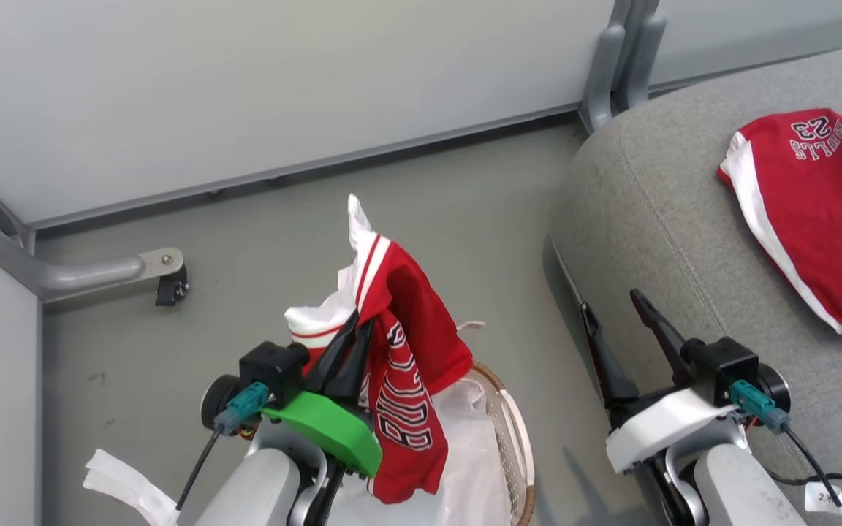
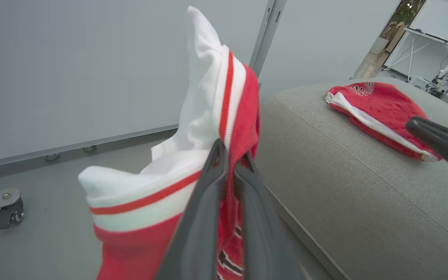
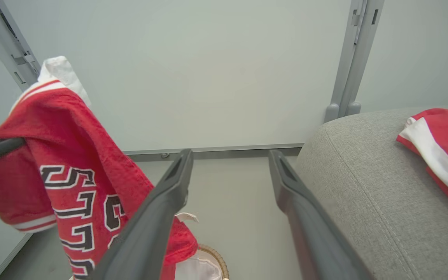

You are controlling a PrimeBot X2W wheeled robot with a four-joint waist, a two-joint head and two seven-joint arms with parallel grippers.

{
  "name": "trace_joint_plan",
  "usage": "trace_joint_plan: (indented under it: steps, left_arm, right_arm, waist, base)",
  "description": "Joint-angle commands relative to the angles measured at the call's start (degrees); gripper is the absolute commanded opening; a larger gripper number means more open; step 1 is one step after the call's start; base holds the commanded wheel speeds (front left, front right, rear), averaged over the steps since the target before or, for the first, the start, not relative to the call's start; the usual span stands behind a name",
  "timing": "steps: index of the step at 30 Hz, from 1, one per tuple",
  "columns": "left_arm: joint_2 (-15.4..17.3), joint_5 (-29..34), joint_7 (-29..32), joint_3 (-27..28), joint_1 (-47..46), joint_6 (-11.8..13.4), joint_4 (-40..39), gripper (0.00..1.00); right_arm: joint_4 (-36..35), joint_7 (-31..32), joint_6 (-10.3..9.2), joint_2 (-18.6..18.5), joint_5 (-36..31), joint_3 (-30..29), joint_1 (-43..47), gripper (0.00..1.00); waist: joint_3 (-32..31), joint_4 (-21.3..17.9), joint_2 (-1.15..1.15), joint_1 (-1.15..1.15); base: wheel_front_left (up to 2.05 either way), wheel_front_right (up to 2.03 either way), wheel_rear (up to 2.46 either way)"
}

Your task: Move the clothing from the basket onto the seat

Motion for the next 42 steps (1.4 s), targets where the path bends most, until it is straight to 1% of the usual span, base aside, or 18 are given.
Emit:
trace_joint_plan:
  steps: [1,6,10,14,18,22,27,30,33,37,42]
  left_arm:
    - [-0.08,0.73,-0.21,0.67,0.64,-0.15,-1.65,0.0]
    - [-0.72,0.98,-0.21,2.31,0.79,-0.16,-6.28,0.0]
    - [-0.93,1.47,-0.21,2.61,0.2,-0.16,-9.07,0.0]
    - [-1.09,1.87,-0.22,2.5,-0.67,-0.16,-10.76,0.0]
    - [-1.28,1.67,-0.22,1.46,-1.35,-0.16,-11.69,0.0]
    - [-1.35,1.55,-0.22,0.51,-1.68,-0.16,-12.05,0.0]
    - [-1.52,0.89,-0.22,-1.12,-2.05,-0.16,-11.88,0.0]
    - [-1.59,0.77,-0.22,-2.23,-2.36,-0.16,-11.62,0.0]
    - [-1.7,0.42,-0.22,-3.27,-2.88,-0.16,-11.39,0.0]
    - [-1.85,0.05,-0.22,-4.47,-3.37,-0.16,-11.23,0.0]
    - [-1.95,-0.32,-0.21,-5.77,-3.94,-0.16,-11.07,0.0]
  right_arm:
    - [0.31,-0.27,-0.06,-0.23,0.38,0.2,1.18,1.0]
    - [1.02,-0.27,-0.06,-0.23,0.64,0.66,2.87,1.0]
    - [1.36,-0.27,-0.06,-0.22,0.84,0.97,3.95,1.0]
    - [1.85,-0.27,-0.06,-0.2,0.0,3.4,4.38,1.0]
    - [2.79,-0.27,-0.06,-0.43,-0.75,8.89,3.94,1.0]
    - [3.97,-0.27,-0.06,-0.89,-0.3,14.99,1.58,1.0]
    - [6.74,-0.27,-0.06,-0.85,0.35,20.8,-3.09,1.0]
    - [8.68,-0.27,-0.06,-0.65,0.79,23.28,-6.05,1.0]
    - [10.44,-0.27,-0.06,-0.39,1.15,24.99,-8.75,1.0]
    - [12.56,-0.27,-0.06,-0.31,0.7,24.62,-10.57,1.0]
    - [12.3,-0.27,-0.06,-0.28,3.2,25.75,-11.51,1.0]
  waist:
    - [-1.99,0.46,0.0,0.0]
    - [-3.71,0.32,0.0,0.0]
    - [-4.78,0.29,0.0,0.0]
    - [-5.28,0.53,0.0,0.0]
    - [-5.56,1.25,0.0,0.0]
    - [-5.56,2.17,0.0,0.0]
    - [-5.27,3.69,0.0,0.0]
    - [-4.99,4.68,0.0,0.0]
    - [-4.72,5.96,0.0,0.0]
    - [-4.55,7.48,0.0,0.0]
    - [-4.19,8.85,0.0,0.0]
  base:
    - [0.0,0.0,0.0]
    - [0.0,0.0,0.0]
    - [0.0,0.0,0.0]
    - [0.0,0.0,0.0]
    - [0.0,0.0,0.0]
    - [0.0,0.0,0.0]
    - [0.0,0.0,0.0]
    - [0.0,0.0,0.0]
    - [0.0,0.0,0.0]
    - [0.0,0.0,0.0]
    - [0.0,0.0,0.0]
